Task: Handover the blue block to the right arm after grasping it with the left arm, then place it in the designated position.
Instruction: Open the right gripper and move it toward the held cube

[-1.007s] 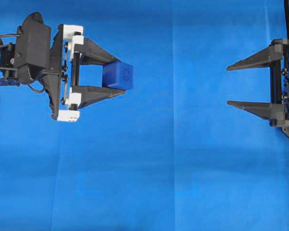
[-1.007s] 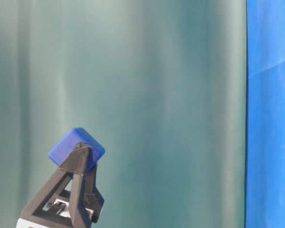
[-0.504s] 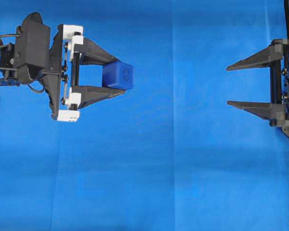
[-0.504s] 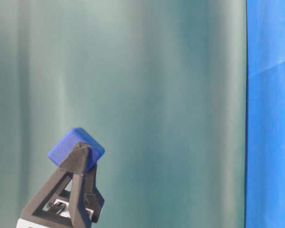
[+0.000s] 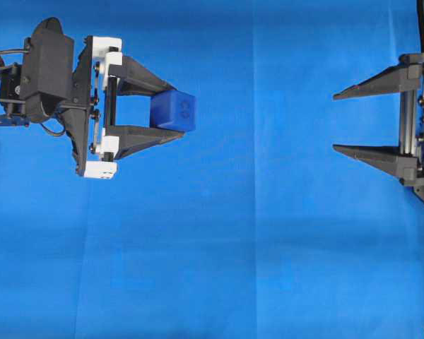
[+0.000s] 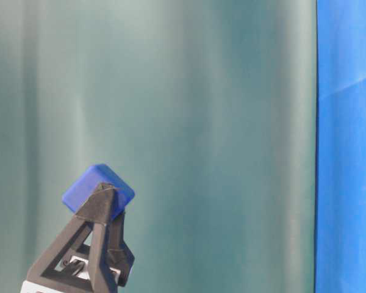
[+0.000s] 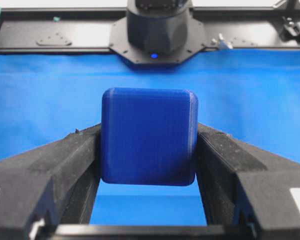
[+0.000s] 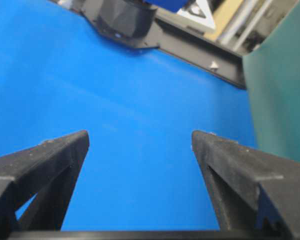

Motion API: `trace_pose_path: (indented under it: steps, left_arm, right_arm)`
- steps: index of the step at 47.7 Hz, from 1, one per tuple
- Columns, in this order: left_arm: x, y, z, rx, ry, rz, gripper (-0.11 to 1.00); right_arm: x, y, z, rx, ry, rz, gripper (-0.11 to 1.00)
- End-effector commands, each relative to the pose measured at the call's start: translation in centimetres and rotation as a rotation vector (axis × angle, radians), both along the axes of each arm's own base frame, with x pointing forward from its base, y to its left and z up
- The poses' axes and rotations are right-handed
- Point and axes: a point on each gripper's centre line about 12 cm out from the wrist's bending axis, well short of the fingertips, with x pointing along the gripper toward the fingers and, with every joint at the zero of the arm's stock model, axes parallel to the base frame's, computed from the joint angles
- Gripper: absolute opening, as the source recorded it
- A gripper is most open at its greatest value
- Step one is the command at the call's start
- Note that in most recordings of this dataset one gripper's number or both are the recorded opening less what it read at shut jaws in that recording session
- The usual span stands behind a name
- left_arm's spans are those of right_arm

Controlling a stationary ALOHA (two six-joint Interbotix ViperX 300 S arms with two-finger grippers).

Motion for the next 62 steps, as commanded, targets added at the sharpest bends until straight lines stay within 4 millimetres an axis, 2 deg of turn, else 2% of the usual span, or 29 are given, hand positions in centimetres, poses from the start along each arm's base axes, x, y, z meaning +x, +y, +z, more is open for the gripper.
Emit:
trace_pose_path:
  steps: [1,9,17,28,38,44,62]
  left_arm:
    - [-0.2,0.0,1.2,-0.004,-0.038,0.001,0.49]
    - [-0.2,0.0,1.3,-0.005,-0.041,0.001,0.49]
    - [-0.2,0.1,1.3,-0.007,-0.045,0.003,0.49]
    - [-0.2,0.1,1.2,-0.008,-0.045,0.003,0.49]
    - [-0.2,0.1,1.3,-0.01,-0.046,0.004,0.49]
    - [-0.2,0.0,1.3,-0.013,-0.048,0.003,0.49]
    - [-0.2,0.1,1.3,-0.013,-0.046,0.004,0.49]
  right_arm:
    - [0.2,0.0,1.8,-0.095,-0.024,0.006,0.97]
    - [0.2,-0.2,2.7,-0.346,0.019,0.019,0.97]
    - [0.3,0.2,2.7,-0.404,0.033,0.041,0.97]
    - [0.9,1.3,2.5,-0.742,0.023,0.128,0.97]
    - [1.0,1.4,3.4,-0.915,-0.006,0.137,0.97]
    - [1.0,1.4,3.4,-0.965,-0.007,0.138,0.95]
    - [1.1,1.4,3.4,-0.97,-0.004,0.139,0.95]
